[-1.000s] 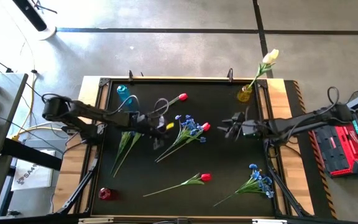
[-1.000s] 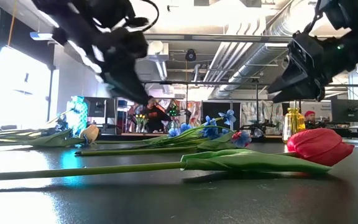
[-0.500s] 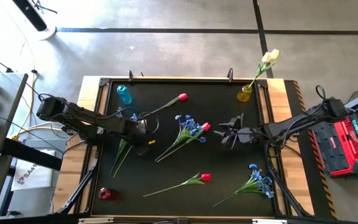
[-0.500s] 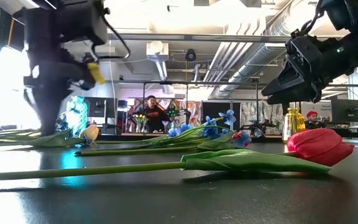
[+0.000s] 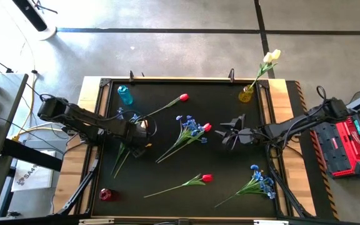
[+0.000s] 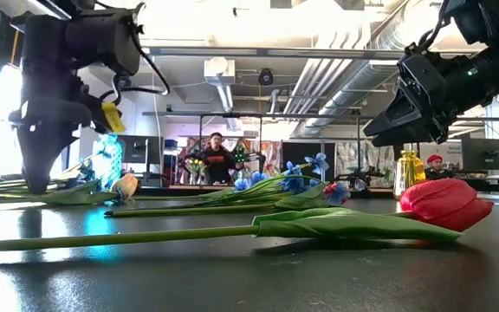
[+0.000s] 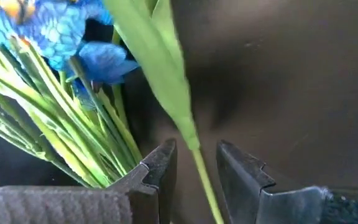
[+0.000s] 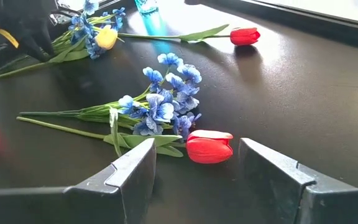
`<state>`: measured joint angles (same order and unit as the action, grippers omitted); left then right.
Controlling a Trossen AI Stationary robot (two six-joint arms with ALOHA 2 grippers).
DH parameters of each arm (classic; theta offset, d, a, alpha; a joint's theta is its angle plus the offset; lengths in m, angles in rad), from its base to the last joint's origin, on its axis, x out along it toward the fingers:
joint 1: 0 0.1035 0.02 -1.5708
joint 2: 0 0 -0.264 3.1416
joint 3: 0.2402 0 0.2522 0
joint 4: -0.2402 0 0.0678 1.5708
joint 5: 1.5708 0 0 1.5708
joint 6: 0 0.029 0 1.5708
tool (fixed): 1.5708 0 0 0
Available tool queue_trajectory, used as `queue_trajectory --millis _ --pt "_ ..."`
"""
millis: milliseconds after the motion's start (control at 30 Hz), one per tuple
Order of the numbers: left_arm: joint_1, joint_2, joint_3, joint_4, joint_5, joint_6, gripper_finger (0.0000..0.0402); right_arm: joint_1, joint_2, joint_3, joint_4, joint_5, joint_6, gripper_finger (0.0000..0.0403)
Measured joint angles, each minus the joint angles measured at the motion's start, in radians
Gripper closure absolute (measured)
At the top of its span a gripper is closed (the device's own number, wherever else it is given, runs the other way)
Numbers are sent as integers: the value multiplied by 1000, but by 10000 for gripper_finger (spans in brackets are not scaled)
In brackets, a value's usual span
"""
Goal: Sort flowers into vase by color
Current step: Put the yellow flower into the yellow vase
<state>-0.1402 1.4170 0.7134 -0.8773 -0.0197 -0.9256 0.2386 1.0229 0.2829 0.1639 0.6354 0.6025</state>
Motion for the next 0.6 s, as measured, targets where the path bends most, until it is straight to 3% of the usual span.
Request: queue_trajectory --millis 200,467,600 --pt "0 0 -67 42 2 -37 309 0 0 0 -1 -8 0 183" --pt "0 1 -59 78 3 -4 391 0 0 0 0 -9 0 183" --pt "1 1 -16 110 -27 44 392 0 -1 0 1 -9 0 183"
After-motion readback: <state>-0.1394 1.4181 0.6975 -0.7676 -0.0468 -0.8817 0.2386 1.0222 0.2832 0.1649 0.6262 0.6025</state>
